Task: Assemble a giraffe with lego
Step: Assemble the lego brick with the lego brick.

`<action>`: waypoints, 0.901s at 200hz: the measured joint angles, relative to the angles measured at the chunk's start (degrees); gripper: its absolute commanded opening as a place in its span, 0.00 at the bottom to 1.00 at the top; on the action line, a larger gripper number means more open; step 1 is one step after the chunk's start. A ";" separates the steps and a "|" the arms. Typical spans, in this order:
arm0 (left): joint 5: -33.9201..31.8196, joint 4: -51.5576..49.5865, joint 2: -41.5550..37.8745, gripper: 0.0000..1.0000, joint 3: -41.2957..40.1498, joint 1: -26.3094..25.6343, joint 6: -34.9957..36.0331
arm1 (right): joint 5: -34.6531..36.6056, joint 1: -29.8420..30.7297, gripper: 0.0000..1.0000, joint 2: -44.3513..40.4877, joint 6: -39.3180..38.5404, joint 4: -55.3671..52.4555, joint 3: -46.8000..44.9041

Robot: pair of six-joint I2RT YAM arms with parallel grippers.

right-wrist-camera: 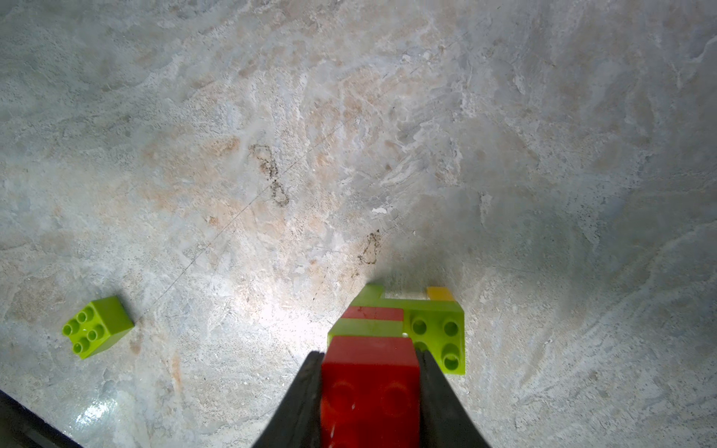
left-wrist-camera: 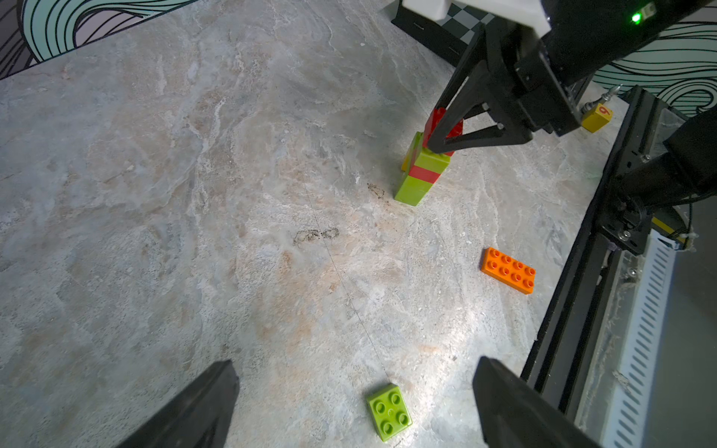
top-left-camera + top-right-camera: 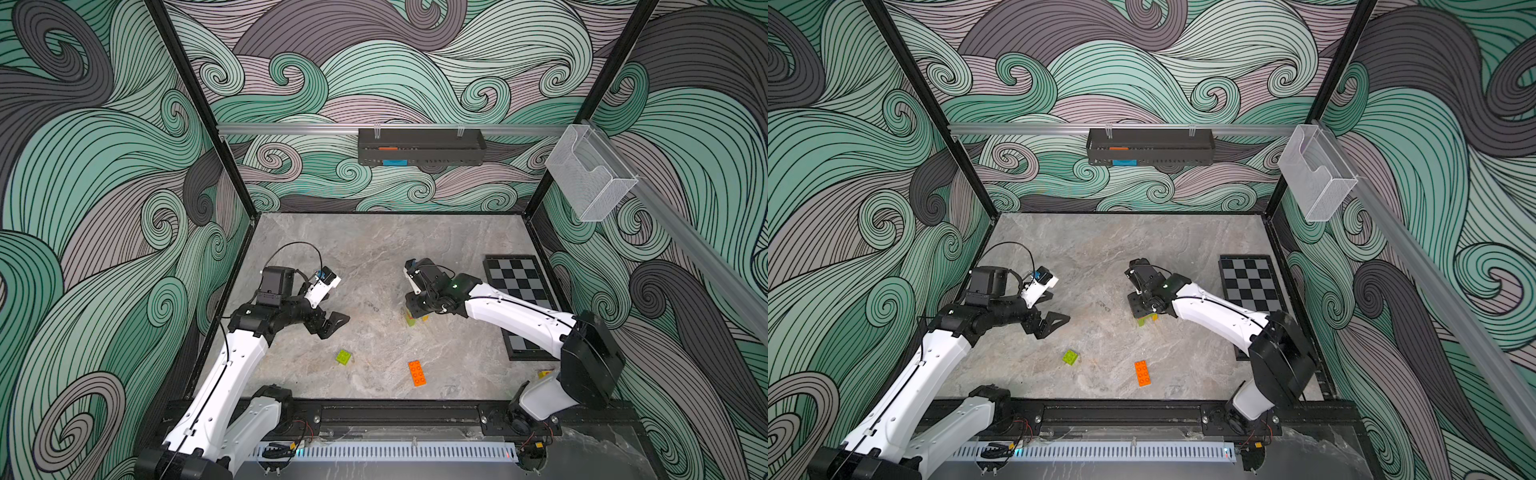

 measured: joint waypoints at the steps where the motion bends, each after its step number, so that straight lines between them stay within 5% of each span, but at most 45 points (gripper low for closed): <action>1: 0.00 0.00 0.00 0.98 0.00 0.00 0.00 | 0.02 0.02 0.29 0.00 0.00 0.04 0.00; 32: 0.00 0.00 0.00 0.99 0.00 0.00 0.00 | 0.07 0.04 0.43 0.00 -0.07 0.13 0.00; 119: 0.00 0.00 0.00 0.99 -0.02 0.00 0.00 | 0.02 0.26 0.49 0.66 -0.59 -5.53 0.28; 180: 0.00 0.00 0.00 0.99 -0.02 0.00 0.00 | 0.52 0.26 0.65 0.66 -1.42 -8.07 4.70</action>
